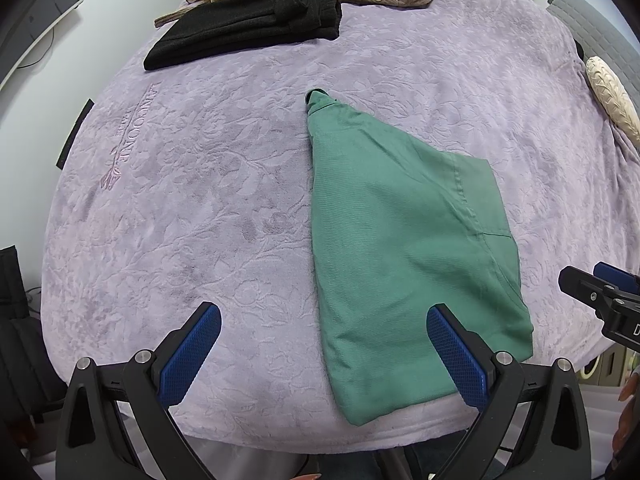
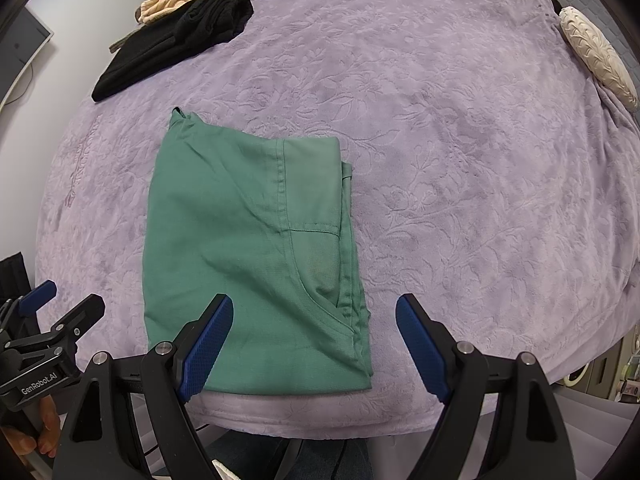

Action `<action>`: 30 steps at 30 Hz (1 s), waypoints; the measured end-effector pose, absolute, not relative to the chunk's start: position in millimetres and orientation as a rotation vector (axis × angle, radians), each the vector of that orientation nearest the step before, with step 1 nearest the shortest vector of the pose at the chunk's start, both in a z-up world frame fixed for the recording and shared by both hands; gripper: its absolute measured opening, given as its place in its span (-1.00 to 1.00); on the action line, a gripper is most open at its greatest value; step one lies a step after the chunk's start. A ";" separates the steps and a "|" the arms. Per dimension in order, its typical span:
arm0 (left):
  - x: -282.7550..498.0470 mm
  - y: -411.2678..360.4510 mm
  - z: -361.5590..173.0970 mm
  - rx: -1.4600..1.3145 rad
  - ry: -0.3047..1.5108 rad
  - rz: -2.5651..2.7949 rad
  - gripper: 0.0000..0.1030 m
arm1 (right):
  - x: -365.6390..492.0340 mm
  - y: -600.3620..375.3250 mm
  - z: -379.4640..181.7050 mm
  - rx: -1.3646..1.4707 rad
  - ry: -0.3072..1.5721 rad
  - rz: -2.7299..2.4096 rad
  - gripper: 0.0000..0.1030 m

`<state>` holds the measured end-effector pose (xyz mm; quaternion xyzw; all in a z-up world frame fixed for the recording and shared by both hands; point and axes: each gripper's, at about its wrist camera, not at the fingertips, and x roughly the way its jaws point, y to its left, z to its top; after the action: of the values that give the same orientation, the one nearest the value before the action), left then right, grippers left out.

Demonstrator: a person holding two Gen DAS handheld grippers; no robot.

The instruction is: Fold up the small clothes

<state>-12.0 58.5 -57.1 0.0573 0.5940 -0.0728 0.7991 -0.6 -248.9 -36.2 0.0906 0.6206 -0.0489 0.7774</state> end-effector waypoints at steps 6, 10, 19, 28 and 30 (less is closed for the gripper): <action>-11.8 58.8 -56.7 0.129 1.271 -0.153 1.00 | 0.0 -249.7 -36.4 0.195 1.344 -0.105 0.67; -13.6 56.6 -56.7 0.135 1.268 -0.151 1.00 | 0.5 -249.1 -36.3 0.194 1.344 -0.104 0.67; -14.2 55.4 -57.0 0.153 1.263 -0.134 1.00 | 0.4 -248.4 -36.2 0.197 1.344 -0.105 0.67; -14.0 55.1 -57.7 0.155 1.267 -0.132 1.00 | 0.8 -248.6 -36.1 0.196 1.343 -0.104 0.67; -14.2 54.9 -57.7 0.154 1.268 -0.132 1.00 | 0.8 -249.4 -36.2 0.196 1.344 -0.104 0.67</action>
<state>-14.2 54.9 -57.7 0.0717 0.5912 -0.0616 0.8010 0.8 -249.4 -36.2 0.0906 0.6213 -0.0480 0.7769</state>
